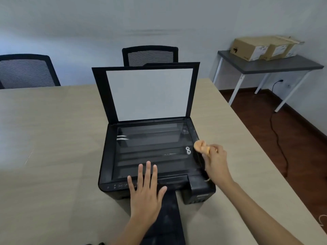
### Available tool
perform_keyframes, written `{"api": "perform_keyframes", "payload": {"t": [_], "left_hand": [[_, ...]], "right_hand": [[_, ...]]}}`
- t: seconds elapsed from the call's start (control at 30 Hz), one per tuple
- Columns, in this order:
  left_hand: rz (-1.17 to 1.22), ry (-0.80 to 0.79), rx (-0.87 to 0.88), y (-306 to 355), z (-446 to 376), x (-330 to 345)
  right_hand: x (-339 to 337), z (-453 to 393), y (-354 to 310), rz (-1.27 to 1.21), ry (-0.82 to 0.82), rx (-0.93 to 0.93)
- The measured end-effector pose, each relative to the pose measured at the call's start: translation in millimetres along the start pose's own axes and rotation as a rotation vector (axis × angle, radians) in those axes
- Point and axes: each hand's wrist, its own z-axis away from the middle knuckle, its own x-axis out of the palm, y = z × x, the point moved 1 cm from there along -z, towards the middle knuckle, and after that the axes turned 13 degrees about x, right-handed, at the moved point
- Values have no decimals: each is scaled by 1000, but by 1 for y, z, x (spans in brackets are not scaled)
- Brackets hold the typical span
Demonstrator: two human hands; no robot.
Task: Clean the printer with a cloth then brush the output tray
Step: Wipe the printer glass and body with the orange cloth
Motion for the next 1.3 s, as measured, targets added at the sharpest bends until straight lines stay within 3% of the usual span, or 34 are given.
{"api": "perform_keyframes", "payload": {"t": [0.13, 0.3, 0.37, 0.83, 0.97, 1.17, 1.3], "left_hand": [[-9, 3, -8, 2, -2, 3], [-11, 6, -9, 3, -3, 3], [-12, 9, -9, 3, -3, 3], [-12, -29, -8, 3, -2, -3], [6, -11, -9, 2, -1, -4], [-12, 7, 0, 2, 0, -3], [-16, 9, 5, 2, -1, -2]], "right_hand": [[-14, -75, -34, -51, 13, -122], [38, -142, -40, 315, -256, -284], [53, -150, -29, 380, -276, -312], [4, -9, 10, 349, -266, -255], [-38, -8, -7, 150, -356, -37], [-76, -11, -6, -443, -365, 307], [-77, -7, -12, -664, -185, 340]]}}
